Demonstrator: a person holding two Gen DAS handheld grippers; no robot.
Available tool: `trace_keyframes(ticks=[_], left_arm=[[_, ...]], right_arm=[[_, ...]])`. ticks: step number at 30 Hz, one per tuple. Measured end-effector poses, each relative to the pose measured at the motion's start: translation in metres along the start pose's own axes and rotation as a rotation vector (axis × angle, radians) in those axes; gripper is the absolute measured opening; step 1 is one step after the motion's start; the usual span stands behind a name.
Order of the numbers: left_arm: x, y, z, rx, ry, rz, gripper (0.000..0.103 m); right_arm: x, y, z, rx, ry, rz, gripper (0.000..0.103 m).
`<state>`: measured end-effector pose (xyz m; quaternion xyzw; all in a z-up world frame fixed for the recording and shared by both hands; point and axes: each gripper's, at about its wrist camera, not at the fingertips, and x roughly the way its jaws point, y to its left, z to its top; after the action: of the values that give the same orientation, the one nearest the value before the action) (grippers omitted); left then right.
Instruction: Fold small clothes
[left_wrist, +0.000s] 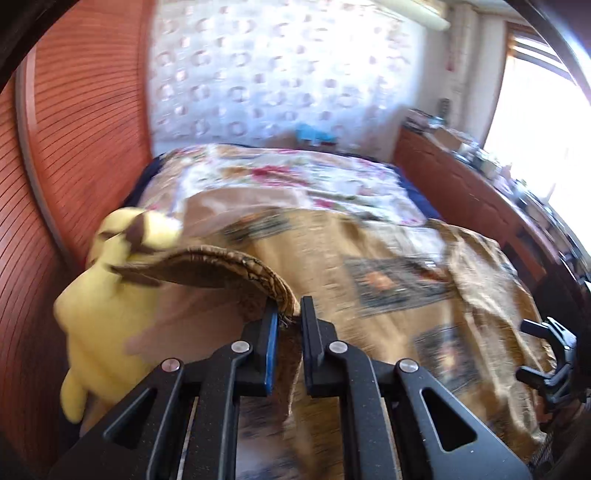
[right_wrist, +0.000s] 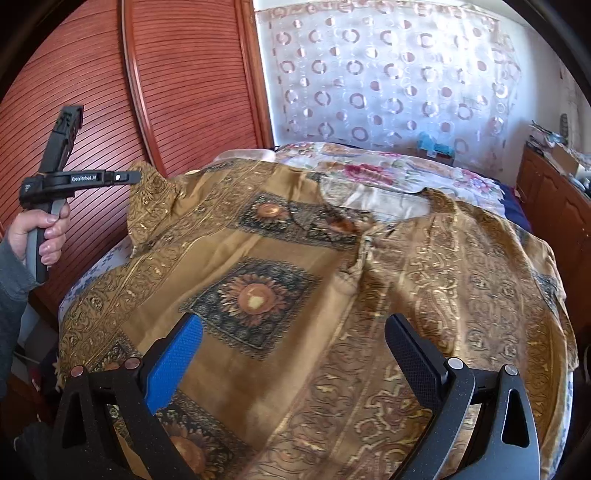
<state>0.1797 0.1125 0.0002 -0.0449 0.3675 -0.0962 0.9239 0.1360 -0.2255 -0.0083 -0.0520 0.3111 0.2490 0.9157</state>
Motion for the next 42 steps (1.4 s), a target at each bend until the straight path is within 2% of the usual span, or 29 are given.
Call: trace_keyframes(ticks=[2,5,8,11,14,15,22,25,28,35,38,42], left_arm=[[0.004,-0.025,0.004,0.041,0.007,-0.035,0.012],[0.005,-0.050,0.000,0.074,0.027,-0.043,0.013],[0.001,-0.063,-0.011,0.090,0.044,-0.081,0.019],[-0.005,-0.066,-0.024,0.111,0.064,-0.083,0.023],[-0.009,-0.063,-0.033,0.128,0.080,-0.057,0.039],[-0.008,-0.062,-0.036,0.131,0.083,-0.046,0.049],[0.011,-0.026,-0.064,0.113,0.171,0.020,0.067],[0.026,-0.008,-0.077,0.096,0.220,0.042,0.077],[0.036,-0.003,-0.084,0.082,0.237,0.067,0.077],[0.040,-0.004,-0.088,0.103,0.195,0.090,0.082],[0.040,-0.003,-0.090,0.094,0.179,0.090,0.084],[0.040,-0.003,-0.089,0.092,0.178,0.097,0.085]], right_arm=[[-0.004,-0.004,-0.002,0.009,-0.004,-0.007,0.099],[-0.010,-0.007,-0.005,0.016,-0.007,-0.015,0.099],[-0.013,-0.007,-0.006,0.015,-0.007,-0.019,0.099],[-0.012,-0.005,-0.004,0.010,-0.004,-0.024,0.099],[-0.008,-0.005,0.001,0.000,0.000,-0.023,0.099],[-0.006,-0.003,0.002,-0.008,0.002,-0.024,0.099],[0.006,0.006,0.026,-0.078,0.002,-0.014,0.099],[0.018,0.012,0.037,-0.108,0.010,0.004,0.095],[0.030,0.018,0.045,-0.139,0.021,0.026,0.089],[0.067,0.031,0.063,-0.170,0.068,0.099,0.077],[0.090,0.035,0.073,-0.160,0.095,0.135,0.064],[0.124,0.042,0.085,-0.139,0.132,0.189,0.059]])
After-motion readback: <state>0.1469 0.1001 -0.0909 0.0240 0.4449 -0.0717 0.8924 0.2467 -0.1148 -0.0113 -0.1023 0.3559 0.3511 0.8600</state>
